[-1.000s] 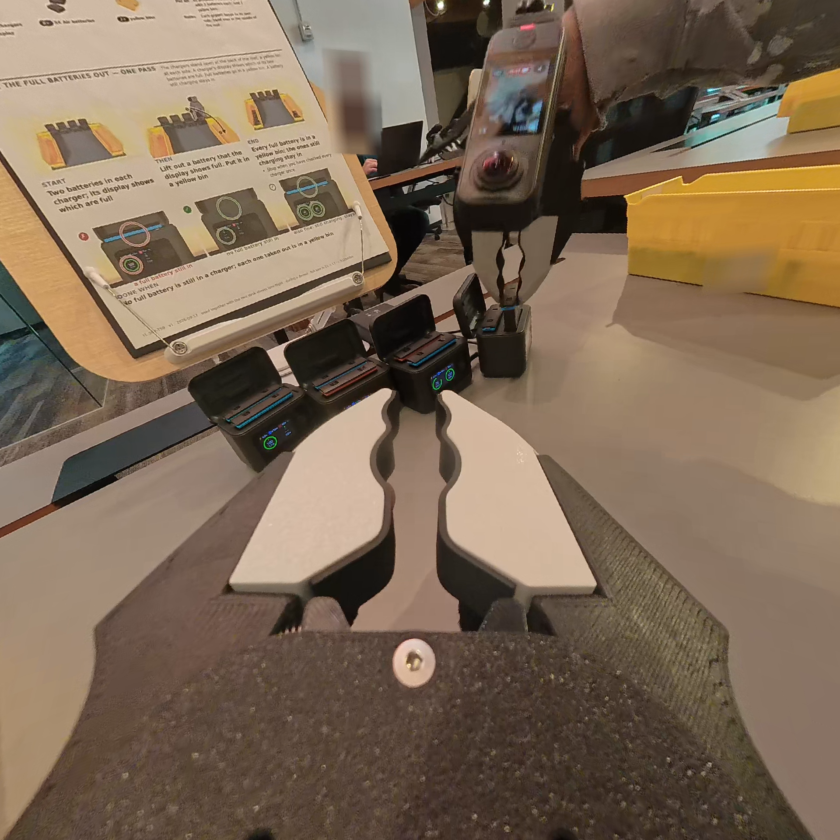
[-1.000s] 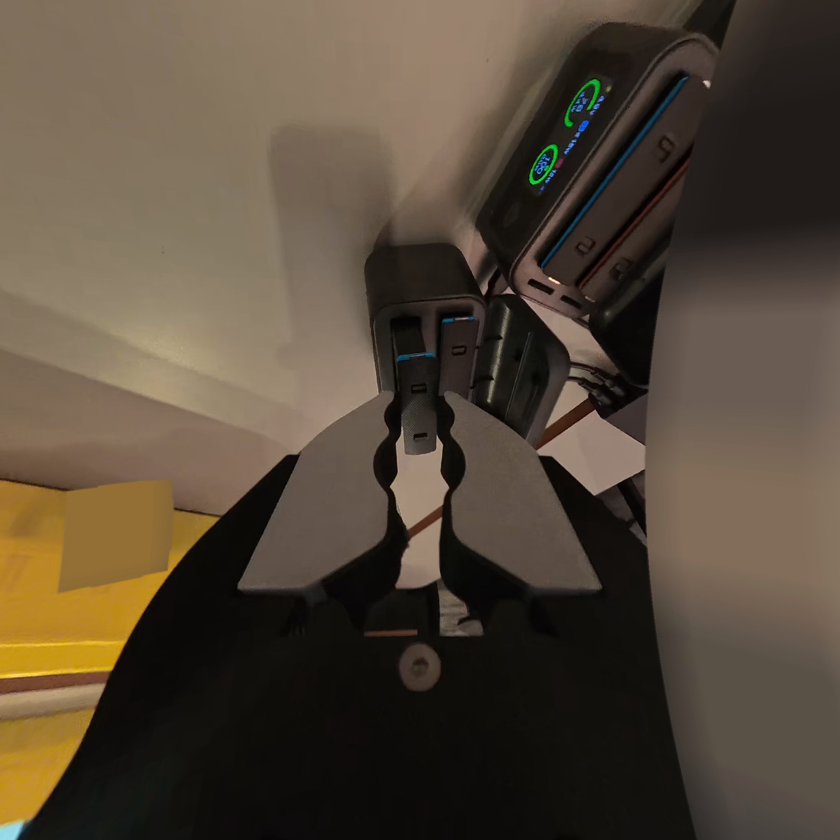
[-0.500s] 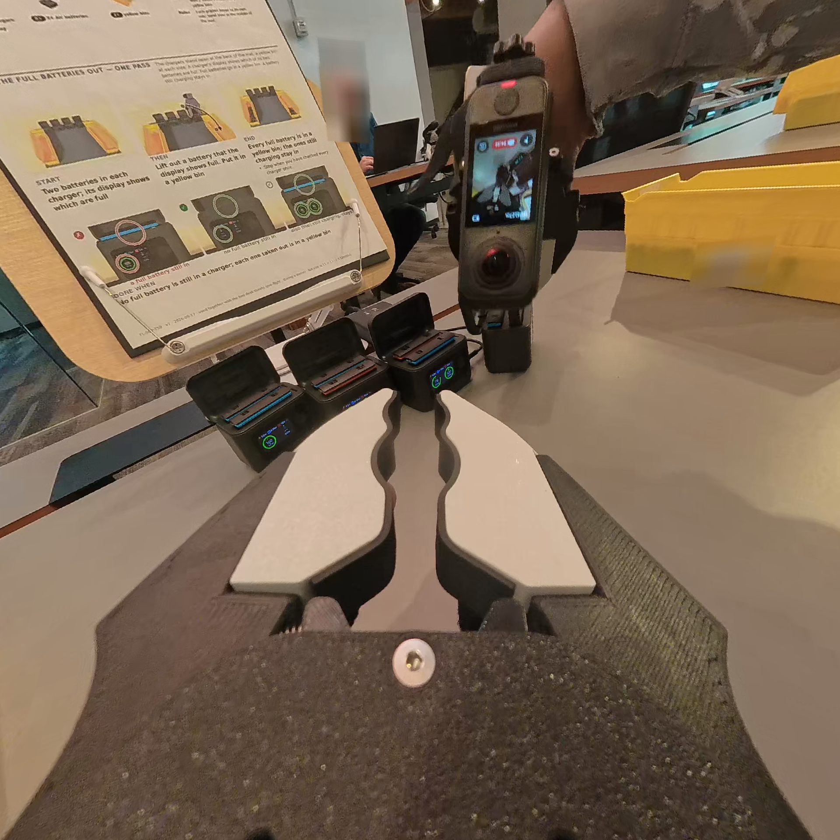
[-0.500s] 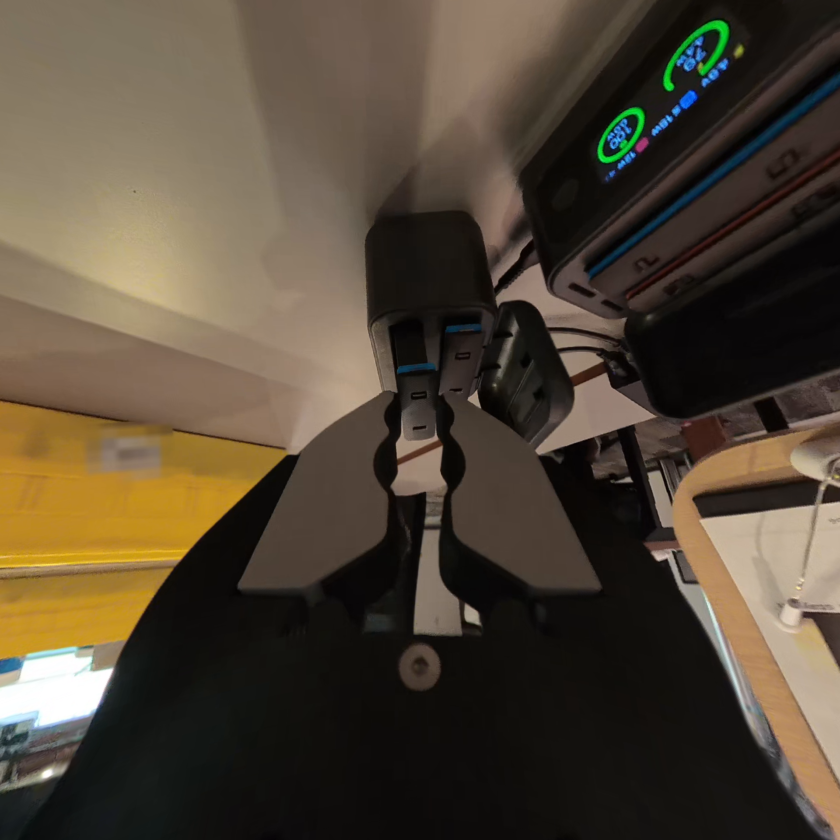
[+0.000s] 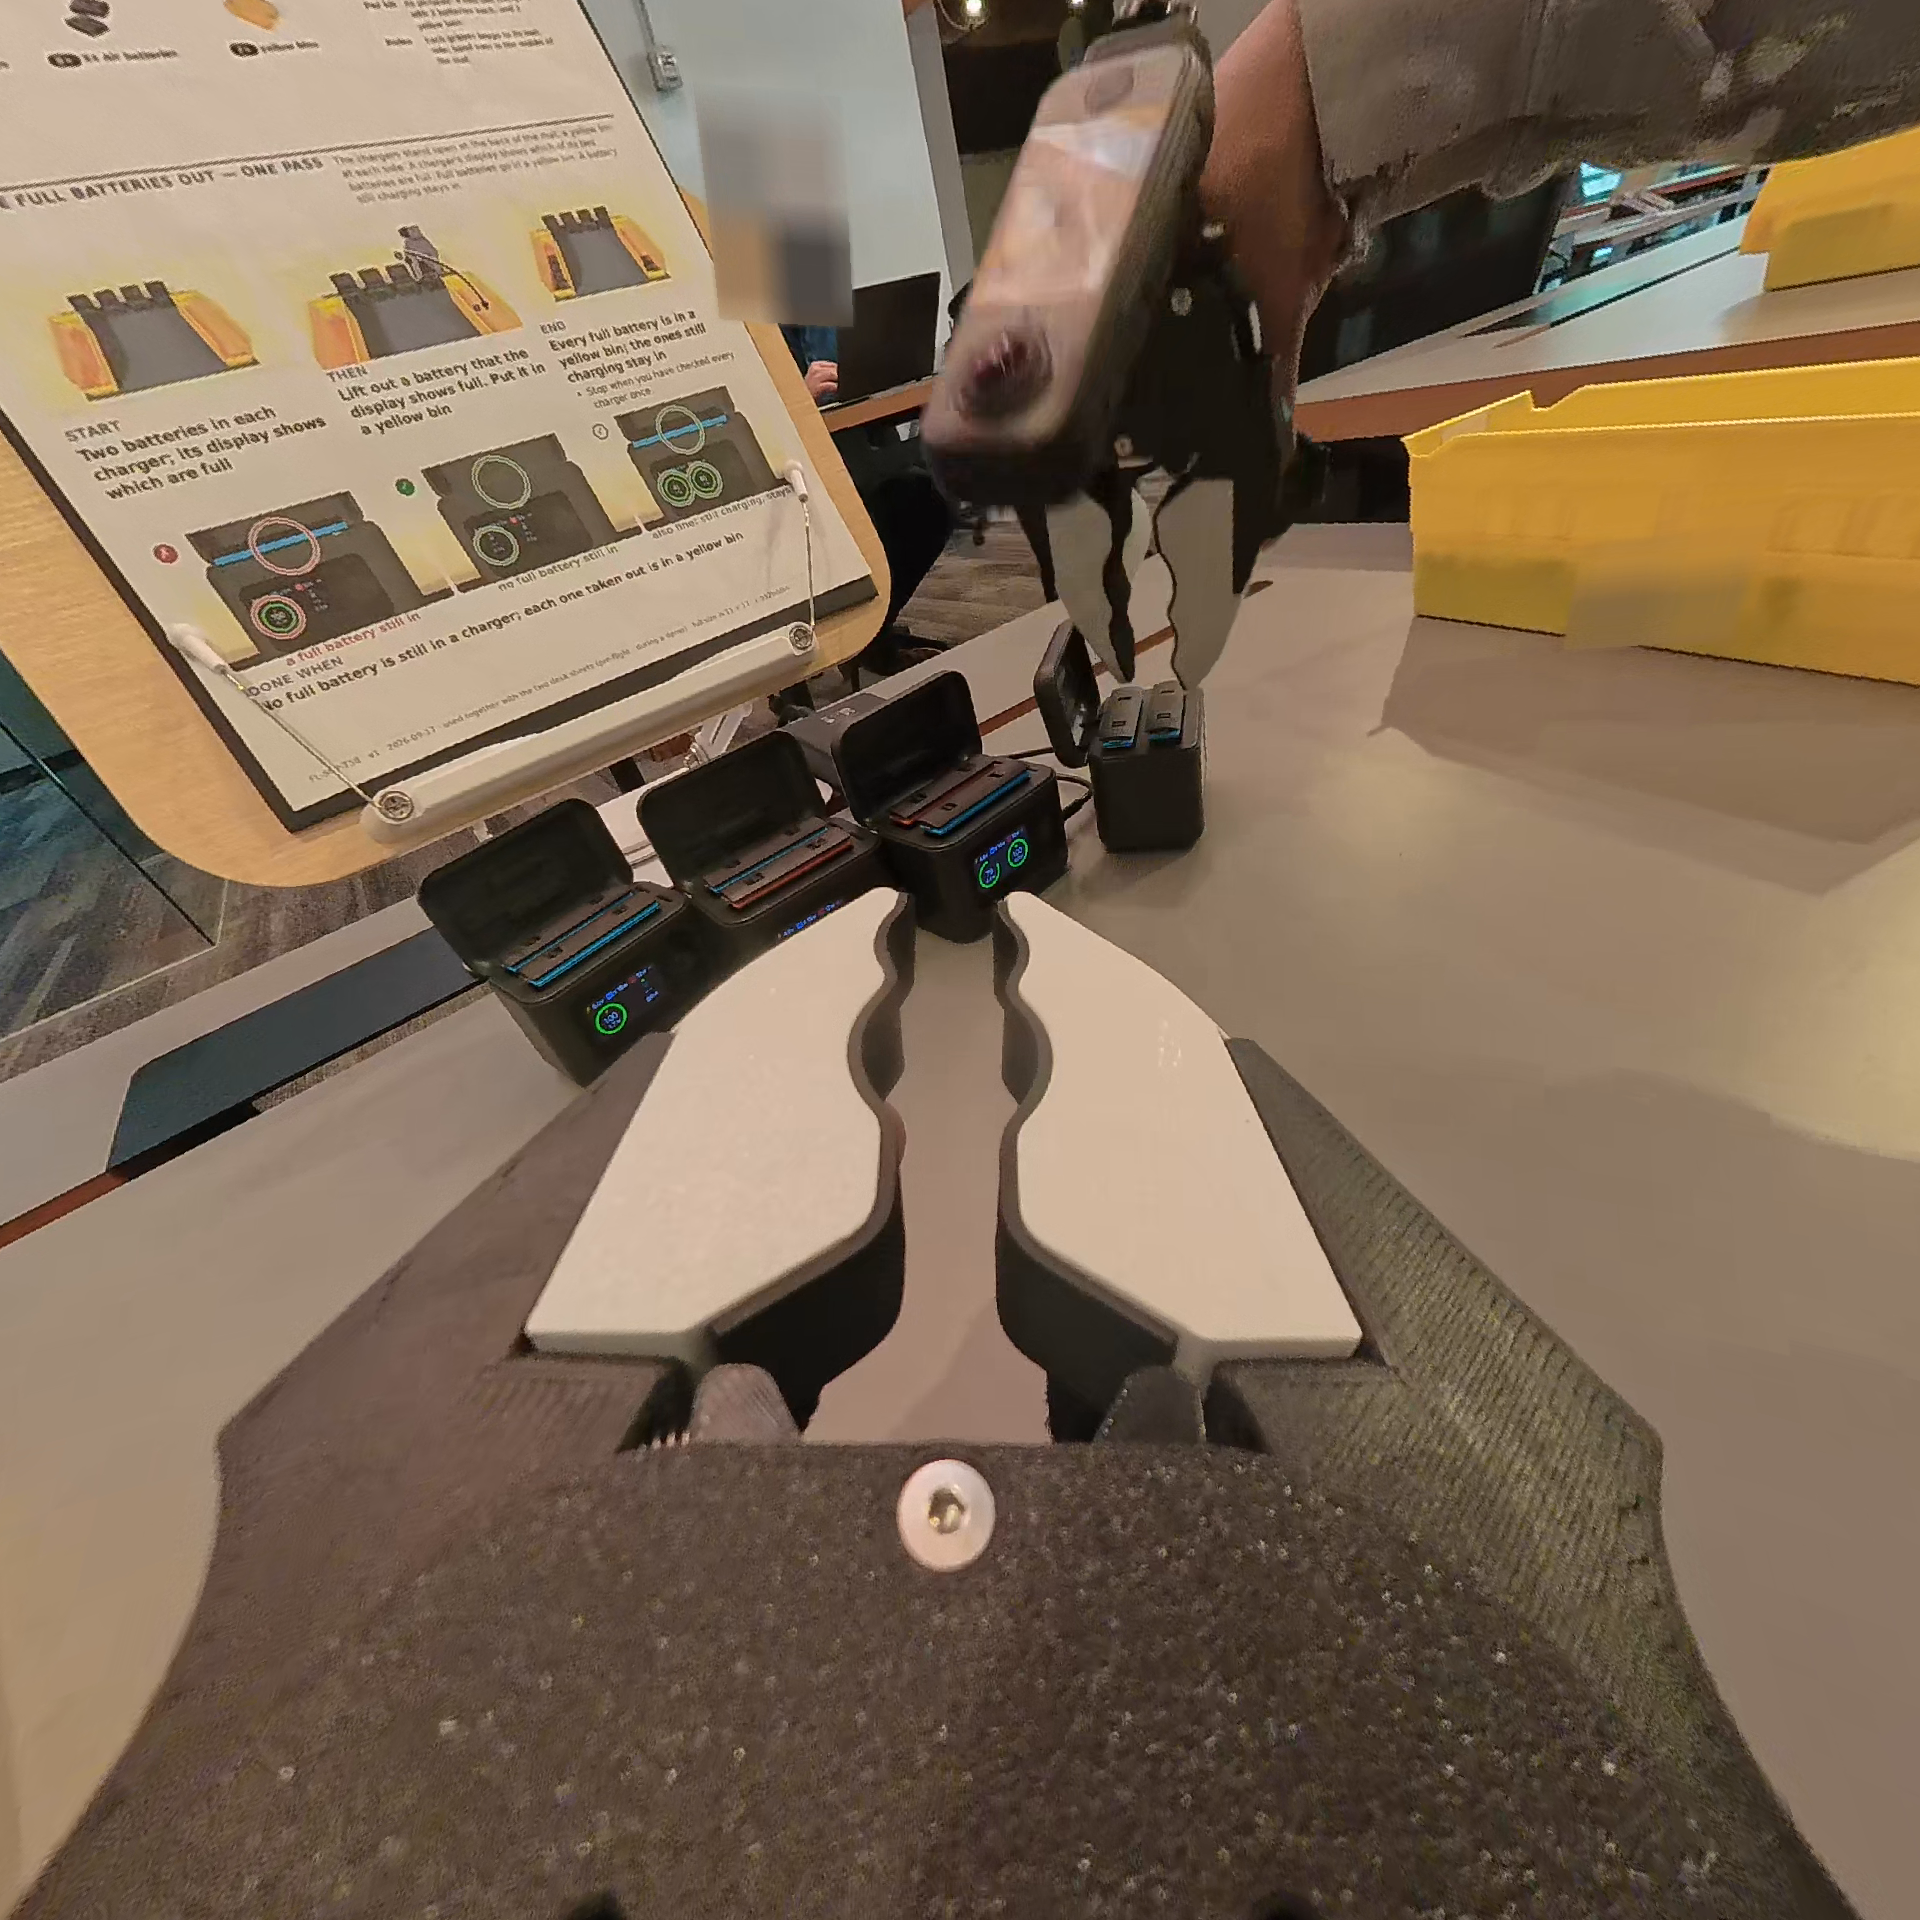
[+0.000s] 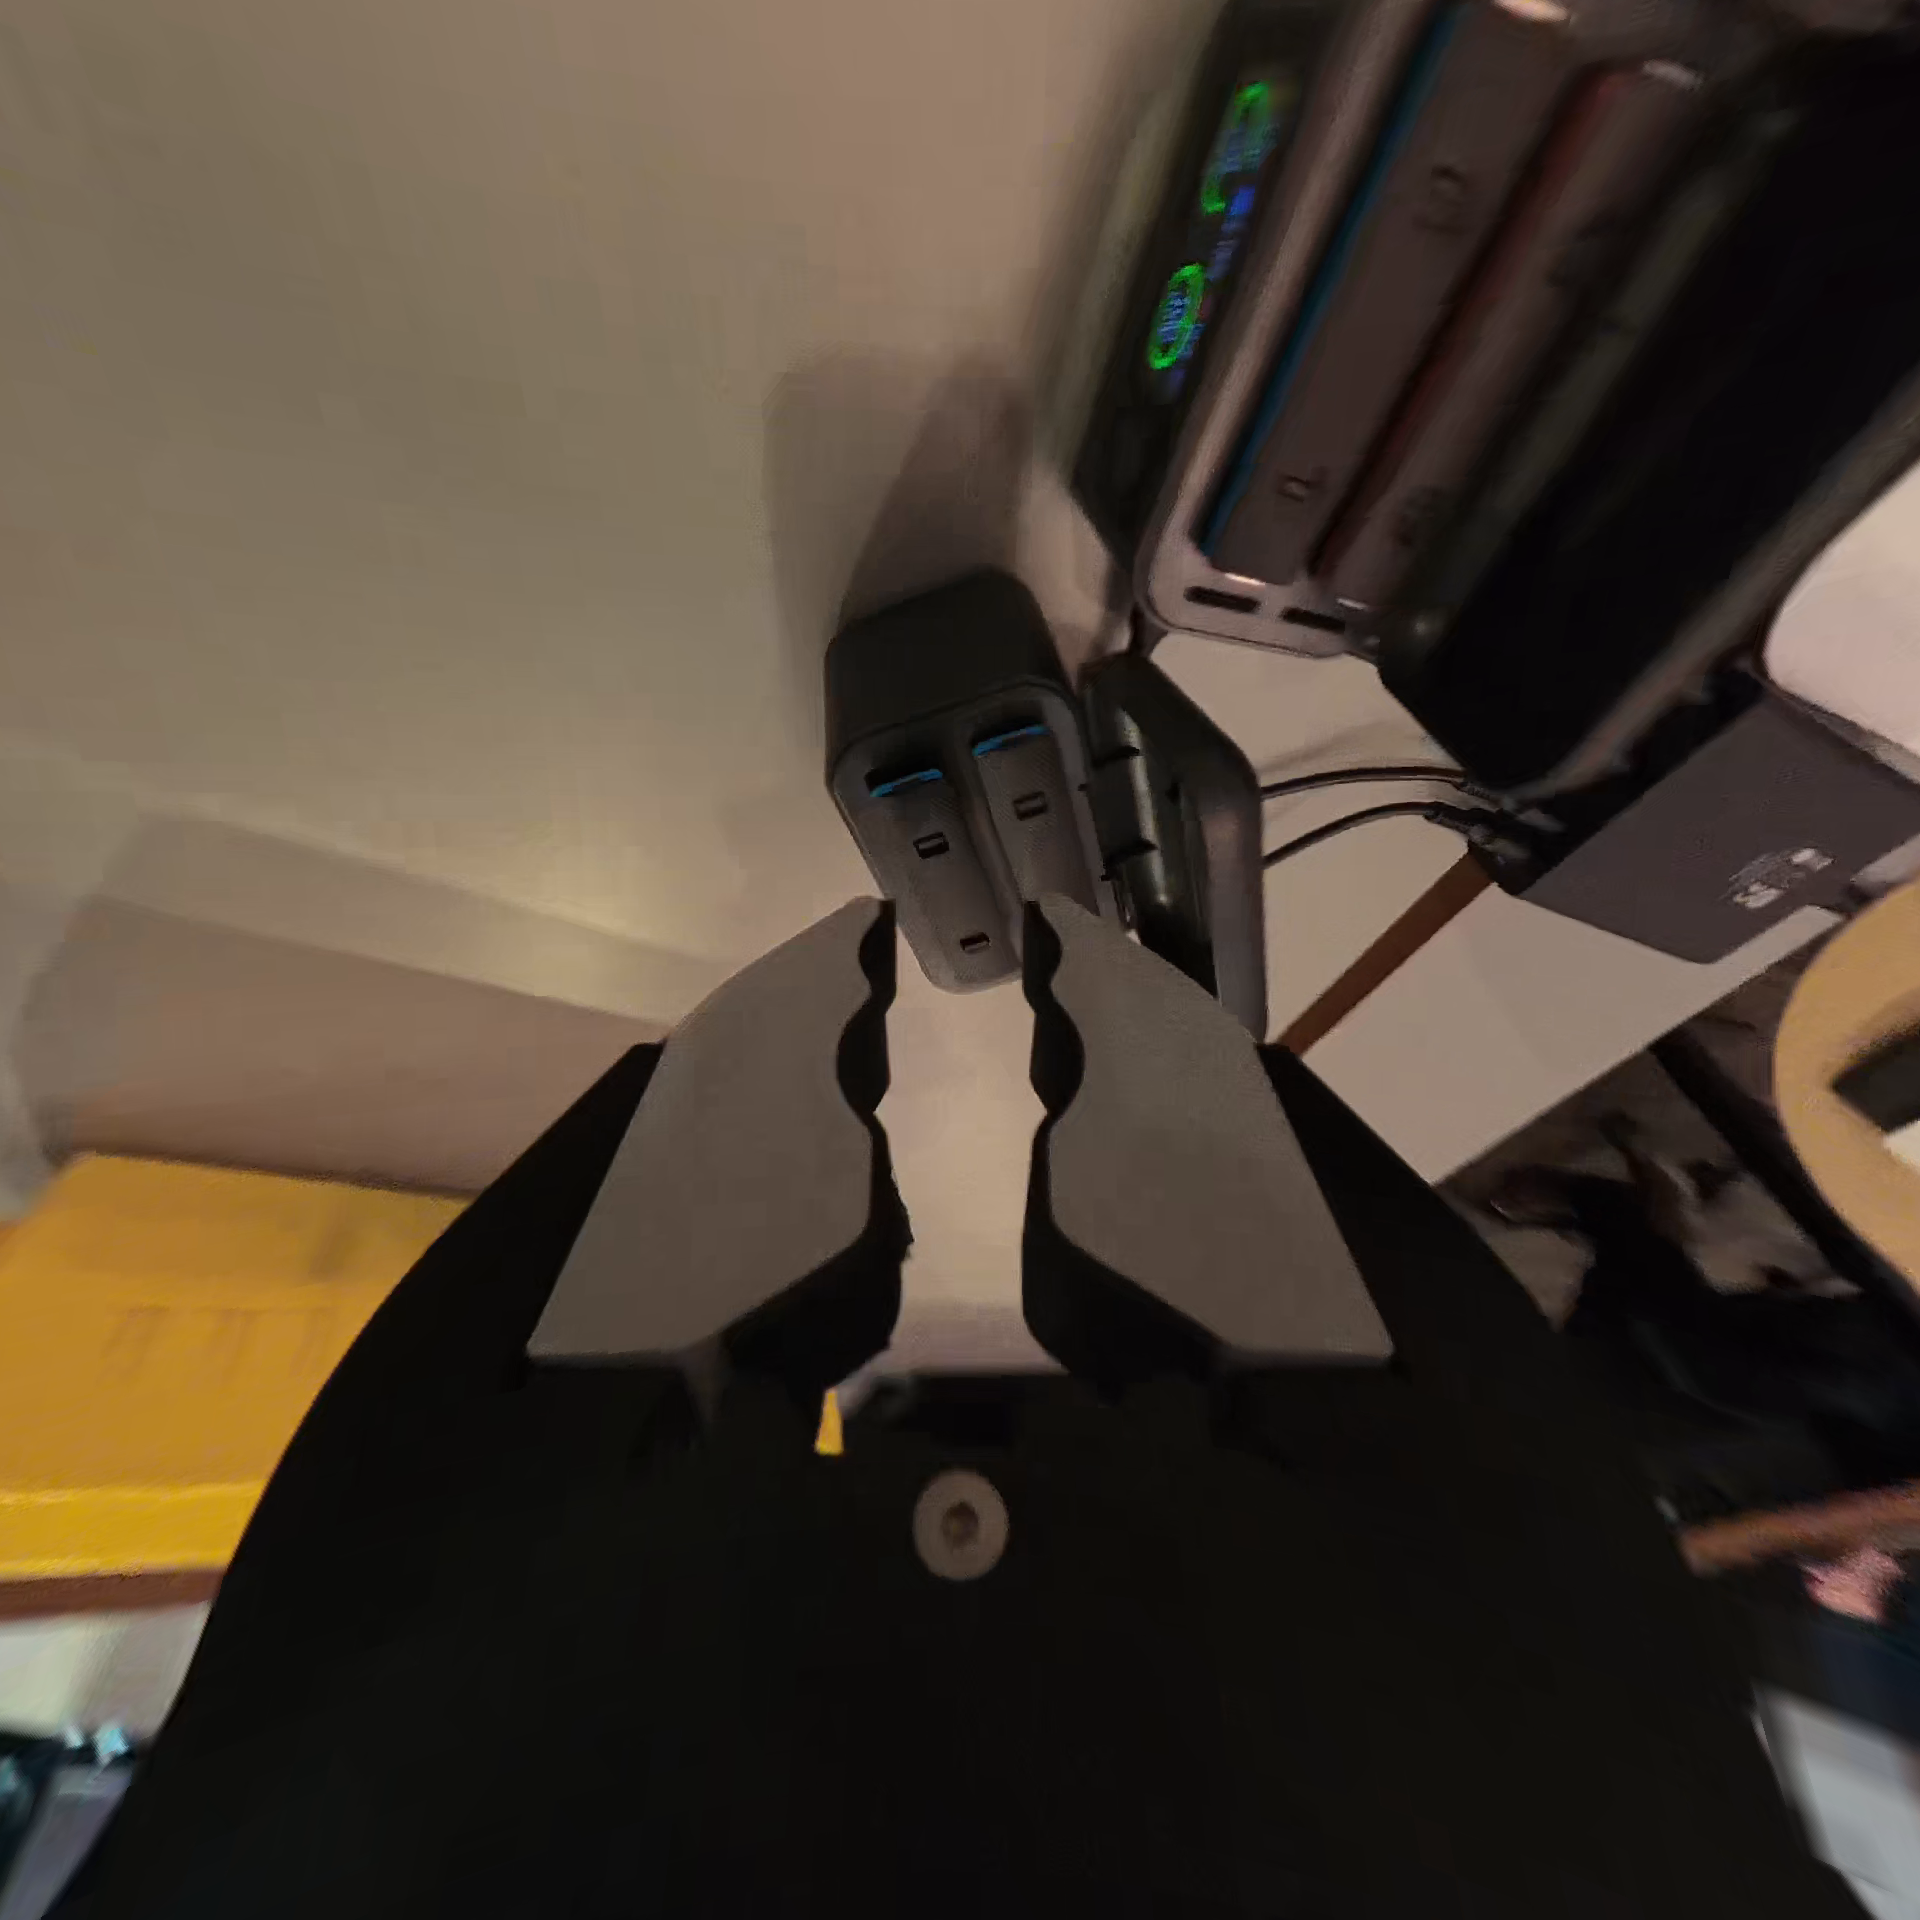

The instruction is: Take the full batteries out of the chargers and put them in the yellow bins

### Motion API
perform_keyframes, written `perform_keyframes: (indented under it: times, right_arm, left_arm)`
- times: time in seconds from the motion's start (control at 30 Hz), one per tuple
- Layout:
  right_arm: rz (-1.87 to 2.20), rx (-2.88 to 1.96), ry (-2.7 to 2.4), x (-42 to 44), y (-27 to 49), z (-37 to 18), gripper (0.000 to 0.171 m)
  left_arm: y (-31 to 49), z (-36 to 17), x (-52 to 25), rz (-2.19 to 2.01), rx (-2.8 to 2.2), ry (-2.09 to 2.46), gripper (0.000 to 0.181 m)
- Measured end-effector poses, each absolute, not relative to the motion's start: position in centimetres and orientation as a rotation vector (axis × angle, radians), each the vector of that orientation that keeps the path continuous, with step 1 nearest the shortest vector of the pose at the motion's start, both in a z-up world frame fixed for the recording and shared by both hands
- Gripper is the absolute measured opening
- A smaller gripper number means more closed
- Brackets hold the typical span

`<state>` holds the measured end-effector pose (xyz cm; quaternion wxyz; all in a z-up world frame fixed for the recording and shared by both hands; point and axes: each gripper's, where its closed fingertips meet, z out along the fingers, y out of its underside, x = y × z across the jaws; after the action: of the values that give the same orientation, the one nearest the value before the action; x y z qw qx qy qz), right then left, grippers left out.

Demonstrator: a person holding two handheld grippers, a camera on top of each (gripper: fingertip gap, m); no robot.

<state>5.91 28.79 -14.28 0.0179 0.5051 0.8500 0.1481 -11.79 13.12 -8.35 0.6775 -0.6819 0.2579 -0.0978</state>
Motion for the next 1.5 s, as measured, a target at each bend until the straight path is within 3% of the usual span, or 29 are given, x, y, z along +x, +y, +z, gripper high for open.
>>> perform_keyframes:
  times: [0.2, 0.3, 0.73, 0.93, 1.1, 1.27, 1.37, 1.5]
  right_arm:
    - [0.081, 1.924, 2.630, 6.3, 29.8, -14.3, 0.000]
    - [-0.003, 1.984, 2.626, 6.6, 29.7, -15.0, 0.000]
    - [0.412, 1.658, 2.634, 6.7, 29.5, -15.5, 0.000]
    - [0.349, 1.799, 2.643, 6.6, 29.4, -15.3, 0.000]
    - [-0.109, 2.505, 2.864, 2.9, 28.2, -8.7, 0.000]
    - [-1.274, 3.519, 2.371, 4.3, 24.9, -0.3, 0.000]
    - [-1.595, 3.849, 1.862, 7.3, 23.1, -0.4, 0.000]
    - [-1.587, 4.117, 1.556, 9.9, 20.8, -2.6, 0.000]
  left_arm:
    - [13.0, -8.3, -11.7, -0.221, -1.530, 0.587, 0.014]
    - [13.1, -8.4, -11.6, -0.220, -1.533, 0.590, 0.014]
    - [13.1, -8.9, -11.1, -0.210, -1.545, 0.615, 0.013]
    - [13.2, -8.3, -12.5, -0.177, -1.530, 0.569, 0.013]
    - [13.8, -8.1, -13.9, -0.191, -1.547, 0.499, 0.013]
    - [14.3, -7.8, -15.1, -0.173, -1.550, 0.433, 0.010]
    - [14.3, -7.5, -15.8, -0.178, -1.545, 0.385, 0.005]
    - [14.5, -7.4, -16.6, -0.180, -1.544, 0.346, 0.000]
